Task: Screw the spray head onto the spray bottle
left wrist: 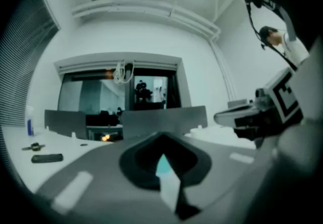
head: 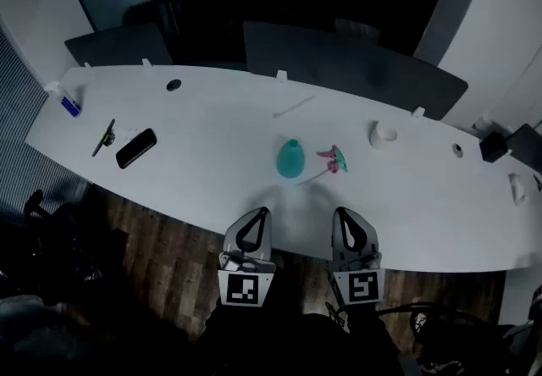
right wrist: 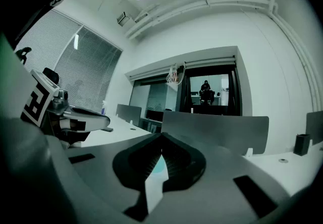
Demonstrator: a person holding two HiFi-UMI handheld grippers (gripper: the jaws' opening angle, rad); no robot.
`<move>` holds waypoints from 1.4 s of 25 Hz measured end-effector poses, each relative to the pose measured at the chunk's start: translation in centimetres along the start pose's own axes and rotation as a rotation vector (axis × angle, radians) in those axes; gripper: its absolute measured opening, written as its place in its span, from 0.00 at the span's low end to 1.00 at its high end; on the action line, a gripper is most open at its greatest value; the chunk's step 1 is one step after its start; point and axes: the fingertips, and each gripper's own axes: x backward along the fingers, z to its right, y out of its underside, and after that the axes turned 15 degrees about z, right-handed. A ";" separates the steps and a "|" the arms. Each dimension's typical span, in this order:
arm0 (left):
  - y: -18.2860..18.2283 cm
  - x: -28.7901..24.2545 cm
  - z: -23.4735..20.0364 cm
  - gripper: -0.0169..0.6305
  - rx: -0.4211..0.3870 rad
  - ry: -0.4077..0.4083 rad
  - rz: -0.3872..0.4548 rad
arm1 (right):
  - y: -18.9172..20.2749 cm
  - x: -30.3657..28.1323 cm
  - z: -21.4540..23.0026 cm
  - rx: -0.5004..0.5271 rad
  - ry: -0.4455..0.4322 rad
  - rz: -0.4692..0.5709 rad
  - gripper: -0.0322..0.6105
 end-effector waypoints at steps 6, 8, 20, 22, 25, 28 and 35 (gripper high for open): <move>3.5 -6.8 -3.0 0.03 0.013 0.091 -0.006 | 1.9 -7.7 1.5 0.024 0.034 0.011 0.06; 5.0 -8.2 -3.0 0.03 0.025 0.130 -0.029 | 2.8 -8.7 2.1 0.021 0.048 -0.007 0.06; 9.3 -11.6 -3.2 0.03 0.062 0.175 -0.106 | 6.4 -11.1 5.7 -0.005 0.061 -0.112 0.06; 10.6 -11.7 -3.1 0.04 0.101 0.190 -0.146 | 6.6 -11.4 6.1 -0.009 0.055 -0.118 0.06; 12.6 -11.9 -2.1 0.46 0.158 0.257 -0.208 | 7.0 -11.5 6.9 -0.007 0.054 -0.129 0.06; 14.2 -13.3 -1.2 0.62 0.154 0.294 -0.228 | 7.3 -11.3 7.9 -0.009 0.070 -0.136 0.06; 16.8 -16.9 0.8 0.66 0.148 0.315 -0.250 | 7.1 -10.8 10.1 0.023 0.085 -0.152 0.06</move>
